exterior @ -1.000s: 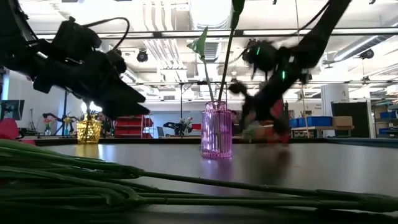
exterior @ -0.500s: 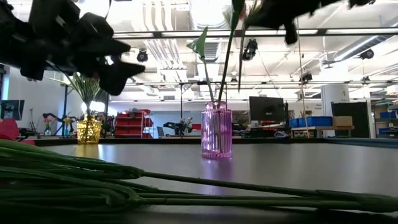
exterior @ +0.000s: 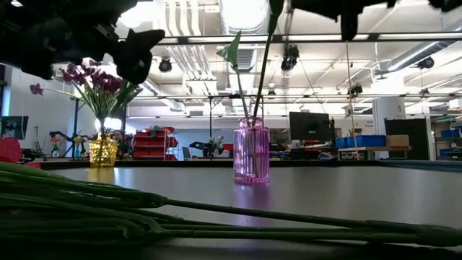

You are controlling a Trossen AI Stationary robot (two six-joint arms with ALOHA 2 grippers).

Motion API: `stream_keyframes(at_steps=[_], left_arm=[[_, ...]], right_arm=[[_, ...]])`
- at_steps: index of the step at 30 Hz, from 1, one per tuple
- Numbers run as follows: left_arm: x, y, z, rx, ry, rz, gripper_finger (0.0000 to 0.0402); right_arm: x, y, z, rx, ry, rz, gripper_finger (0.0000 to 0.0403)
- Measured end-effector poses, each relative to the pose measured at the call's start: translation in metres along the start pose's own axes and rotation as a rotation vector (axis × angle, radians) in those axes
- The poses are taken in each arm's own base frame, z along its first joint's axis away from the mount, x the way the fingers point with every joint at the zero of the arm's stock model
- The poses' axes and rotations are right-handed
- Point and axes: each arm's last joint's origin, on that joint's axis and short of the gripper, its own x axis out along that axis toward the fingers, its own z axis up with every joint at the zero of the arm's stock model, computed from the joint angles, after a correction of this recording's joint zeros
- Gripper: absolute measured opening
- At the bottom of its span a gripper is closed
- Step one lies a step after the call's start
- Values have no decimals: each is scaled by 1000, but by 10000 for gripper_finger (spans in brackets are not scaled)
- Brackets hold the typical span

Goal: Sort flowers into vase by color
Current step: Put the top red flower into the violet vase

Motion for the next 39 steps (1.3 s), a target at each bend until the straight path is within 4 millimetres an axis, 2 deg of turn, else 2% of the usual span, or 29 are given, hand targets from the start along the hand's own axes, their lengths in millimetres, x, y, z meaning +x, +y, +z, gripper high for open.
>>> stream_keyframes(at_steps=[3,6,10,16,24,30,34,39], left_arm=[[2,0,-3,10,19,-4,226],[4,1,-7,-9,41,2,226],[4,1,-11,-34,87,-8,226],[4,-2,-13,-54,110,-46,226],[2,-2,-23,-68,199,-31,226],[2,-5,-29,-83,264,-35,226],[0,-5,-35,-104,318,0,225],[0,-10,-38,-143,340,-13,225]], right_arm=[[8,5,-21,30,-45,14,9],[16,10,-33,43,-74,35,9],[24,18,-33,54,-82,47,9],[24,24,-17,92,-92,117,9],[29,26,-38,56,19,107,9],[36,31,-43,26,54,112,10],[43,37,-43,-17,172,95,31],[51,46,-31,-62,312,59,91]])
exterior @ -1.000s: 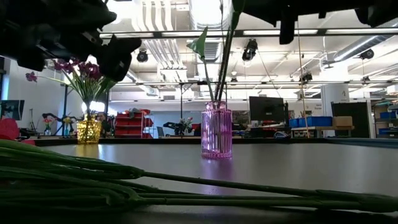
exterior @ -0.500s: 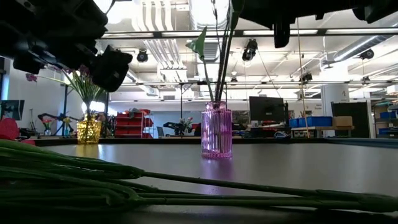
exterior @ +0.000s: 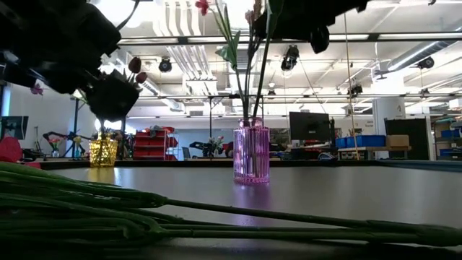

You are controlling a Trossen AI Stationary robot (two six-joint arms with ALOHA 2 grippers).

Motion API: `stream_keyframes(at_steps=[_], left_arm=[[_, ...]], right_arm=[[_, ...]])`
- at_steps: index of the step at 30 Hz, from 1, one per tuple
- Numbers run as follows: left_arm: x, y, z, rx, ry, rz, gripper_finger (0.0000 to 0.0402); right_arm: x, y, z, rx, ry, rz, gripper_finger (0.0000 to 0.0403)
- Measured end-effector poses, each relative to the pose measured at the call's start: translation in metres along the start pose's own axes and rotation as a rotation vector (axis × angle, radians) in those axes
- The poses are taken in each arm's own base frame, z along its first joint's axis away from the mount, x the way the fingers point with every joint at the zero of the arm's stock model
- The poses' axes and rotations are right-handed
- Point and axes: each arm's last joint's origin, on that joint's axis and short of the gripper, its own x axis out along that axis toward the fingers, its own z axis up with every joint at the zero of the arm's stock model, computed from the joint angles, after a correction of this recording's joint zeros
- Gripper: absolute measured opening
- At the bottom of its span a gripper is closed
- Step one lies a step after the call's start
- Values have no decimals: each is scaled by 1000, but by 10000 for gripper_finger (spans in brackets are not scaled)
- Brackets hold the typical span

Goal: Sort flowers into vase by color
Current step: Put the top red flower into the violet vase, then put the red flower into the violet vase

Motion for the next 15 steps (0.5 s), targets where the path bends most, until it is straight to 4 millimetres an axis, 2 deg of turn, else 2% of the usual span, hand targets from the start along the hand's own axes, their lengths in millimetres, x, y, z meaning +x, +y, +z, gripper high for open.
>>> stream_keyframes(at_steps=[4,8,15], left_arm=[[1,-11,-4,-62,24,-46,224],[10,-33,3,-48,50,-85,216],[31,-75,13,23,236,87,210]], right_arm=[[-4,6,17,-69,99,-19,145],[-18,12,43,-124,215,-66,188],[-53,14,68,-201,350,-227,240]])
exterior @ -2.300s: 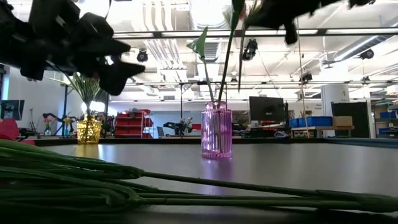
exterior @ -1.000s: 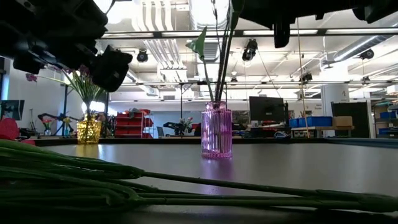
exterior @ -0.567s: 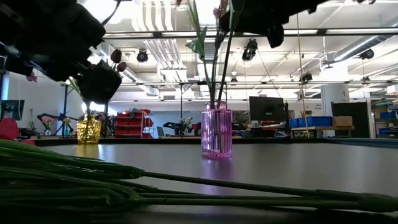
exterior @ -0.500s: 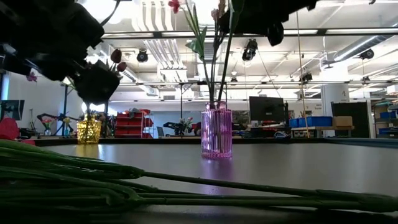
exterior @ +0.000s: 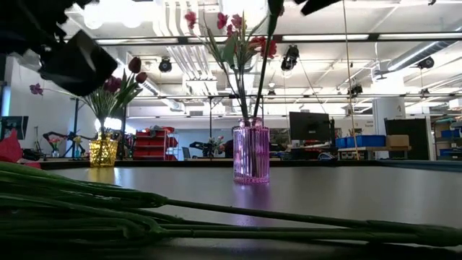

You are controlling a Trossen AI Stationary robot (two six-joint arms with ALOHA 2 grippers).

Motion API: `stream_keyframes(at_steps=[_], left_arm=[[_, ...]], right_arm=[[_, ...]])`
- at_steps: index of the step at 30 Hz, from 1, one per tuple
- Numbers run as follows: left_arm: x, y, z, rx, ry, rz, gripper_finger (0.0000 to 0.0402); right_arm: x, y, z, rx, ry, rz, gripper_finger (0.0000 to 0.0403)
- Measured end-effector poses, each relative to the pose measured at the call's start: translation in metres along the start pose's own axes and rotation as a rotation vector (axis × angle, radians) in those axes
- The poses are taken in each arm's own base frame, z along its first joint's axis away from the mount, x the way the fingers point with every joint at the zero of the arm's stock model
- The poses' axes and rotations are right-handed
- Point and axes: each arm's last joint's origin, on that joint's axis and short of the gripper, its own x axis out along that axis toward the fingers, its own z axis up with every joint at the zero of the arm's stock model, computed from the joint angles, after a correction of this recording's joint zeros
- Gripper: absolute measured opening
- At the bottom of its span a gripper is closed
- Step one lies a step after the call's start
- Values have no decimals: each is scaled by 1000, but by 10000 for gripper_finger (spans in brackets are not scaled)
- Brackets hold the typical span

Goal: Sort flowers into vase by color
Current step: Put the red flower into the violet vase

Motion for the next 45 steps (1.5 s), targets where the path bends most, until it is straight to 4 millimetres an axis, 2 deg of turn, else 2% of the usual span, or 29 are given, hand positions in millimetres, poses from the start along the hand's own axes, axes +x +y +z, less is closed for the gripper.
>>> stream_keyframes(at_steps=[3,7,12,14,19,25,28,31,35,38,39,42,45], left_arm=[[11,-16,7,-24,-13,48,210],[33,-36,8,-74,26,26,218],[64,-61,11,-110,56,33,250],[76,-68,9,-105,118,66,266],[102,-67,-5,-134,302,309,285],[128,-63,-25,-135,334,395,276],[134,-61,-29,-133,339,444,256],[136,-62,-28,-130,342,476,214],[135,-66,-16,-65,315,541,120],[132,-65,-6,95,349,645,37],[131,-65,-1,141,354,674,20],[126,-70,23,256,318,766,18],[124,-77,42,460,347,785,19]], right_arm=[[-14,3,-2,-9,-2,-23,256],[-30,15,-11,-5,-14,8,274],[-50,33,-29,29,-19,89,291],[-57,43,-38,37,-16,123,296],[-71,75,-66,36,4,191,302],[-67,117,-106,3,50,190,303],[-59,135,-122,-20,97,182,304],[-51,147,-131,-54,131,168,304],[-42,153,-133,-105,160,159,298],[-38,152,-130,-106,182,162,288],[-37,151,-129,-103,185,162,283],[-38,151,-129,-100,203,173,271],[-37,151,-130,-79,211,173,259]])
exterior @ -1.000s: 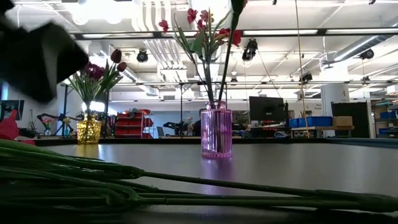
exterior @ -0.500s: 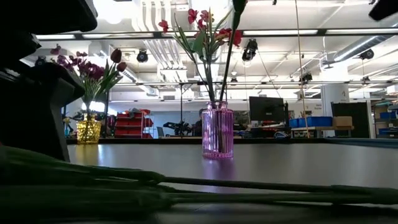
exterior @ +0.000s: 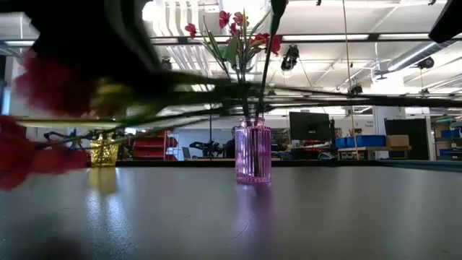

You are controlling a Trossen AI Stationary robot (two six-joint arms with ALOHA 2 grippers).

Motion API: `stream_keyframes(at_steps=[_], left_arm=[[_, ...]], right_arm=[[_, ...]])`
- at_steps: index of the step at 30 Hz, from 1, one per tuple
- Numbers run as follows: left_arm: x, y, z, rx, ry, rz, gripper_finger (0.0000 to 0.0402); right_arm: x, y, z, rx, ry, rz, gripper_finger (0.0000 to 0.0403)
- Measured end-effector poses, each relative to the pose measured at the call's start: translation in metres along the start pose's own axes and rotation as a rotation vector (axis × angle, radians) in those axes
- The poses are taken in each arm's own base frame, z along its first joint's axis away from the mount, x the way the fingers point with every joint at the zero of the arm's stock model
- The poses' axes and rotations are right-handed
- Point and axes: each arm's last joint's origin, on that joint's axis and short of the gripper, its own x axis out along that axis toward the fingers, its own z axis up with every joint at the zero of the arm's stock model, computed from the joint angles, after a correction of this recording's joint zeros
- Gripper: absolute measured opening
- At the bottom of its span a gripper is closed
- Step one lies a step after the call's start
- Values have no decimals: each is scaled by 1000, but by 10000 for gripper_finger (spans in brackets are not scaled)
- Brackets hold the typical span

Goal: Sort flowers into vase by color
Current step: Put the red flower into the violet vase

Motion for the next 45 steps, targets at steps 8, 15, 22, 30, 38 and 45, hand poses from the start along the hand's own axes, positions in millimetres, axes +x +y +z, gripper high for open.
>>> stream_keyframes(at_steps=[8,15,22,30,38,45], left_arm=[[0,-12,38,550,-68,75,6],[15,-37,66,861,-25,258,6],[15,-44,85,870,34,251,6],[13,-36,99,815,37,249,6],[12,-34,100,808,38,201,6],[13,-36,99,807,43,83,14]], right_arm=[[9,0,12,105,27,58,244],[37,-3,36,209,15,187,239],[49,-9,48,158,22,232,223],[65,-1,44,100,76,301,210],[95,4,33,52,136,264,187],[91,5,38,55,126,284,69]])
